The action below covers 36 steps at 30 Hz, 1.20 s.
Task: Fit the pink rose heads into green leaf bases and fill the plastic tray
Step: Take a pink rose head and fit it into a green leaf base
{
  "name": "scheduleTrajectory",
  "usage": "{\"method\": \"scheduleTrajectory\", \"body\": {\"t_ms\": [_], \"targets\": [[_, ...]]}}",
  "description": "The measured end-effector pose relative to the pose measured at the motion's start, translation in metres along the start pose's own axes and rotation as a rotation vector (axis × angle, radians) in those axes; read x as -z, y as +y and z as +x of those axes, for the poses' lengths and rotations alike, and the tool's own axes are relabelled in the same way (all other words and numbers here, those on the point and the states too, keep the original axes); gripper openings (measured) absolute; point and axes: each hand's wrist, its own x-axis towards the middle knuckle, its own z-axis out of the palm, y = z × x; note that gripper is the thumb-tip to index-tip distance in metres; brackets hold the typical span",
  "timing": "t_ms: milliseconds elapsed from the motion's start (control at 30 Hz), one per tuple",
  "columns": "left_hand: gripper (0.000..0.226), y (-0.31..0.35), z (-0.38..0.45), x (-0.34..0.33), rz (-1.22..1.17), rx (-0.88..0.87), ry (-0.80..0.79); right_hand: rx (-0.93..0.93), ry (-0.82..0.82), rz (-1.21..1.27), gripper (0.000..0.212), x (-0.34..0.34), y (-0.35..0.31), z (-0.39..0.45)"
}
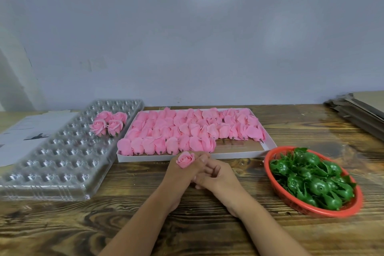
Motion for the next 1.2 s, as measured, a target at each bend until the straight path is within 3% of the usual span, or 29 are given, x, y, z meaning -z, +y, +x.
{"method": "scheduleTrajectory", "body": {"t_ms": [67, 233, 367, 500, 700, 1000, 1200], "targets": [[0.008, 0.0011, -0.0002, 0.0018, -0.006, 0.014, -0.044, -0.02, -0.01, -0.004, 0.023, 0.0009, -0.0006, -0.0008], [0.036, 0.0003, -0.0003, 0.0056, -0.075, 0.042, -0.204, -0.1, -0.101, 0.063, 0.013, 0.0013, -0.0036, -0.0039], [0.036, -0.0021, 0.0009, 0.0047, -0.04, 0.043, -0.132, -0.087, -0.082, 0.042, 0.015, 0.0014, -0.0024, -0.0032], [0.06, -0.003, 0.0017, 0.0007, -0.037, 0.018, -0.018, -0.047, -0.012, -0.02, 0.023, 0.0006, 0.0007, -0.0012], [0.011, -0.0063, 0.0033, 0.0, 0.003, 0.004, 0.025, 0.064, 0.054, -0.143, 0.037, -0.0054, 0.0011, -0.0003], [0.016, -0.0007, -0.0011, 0.0001, 0.011, -0.018, -0.024, -0.084, -0.037, 0.094, 0.032, 0.0014, -0.0001, -0.001], [0.013, -0.0026, -0.0014, 0.0009, 0.066, -0.038, -0.049, -0.052, -0.023, 0.039, 0.035, -0.0001, 0.001, -0.0012]]}}
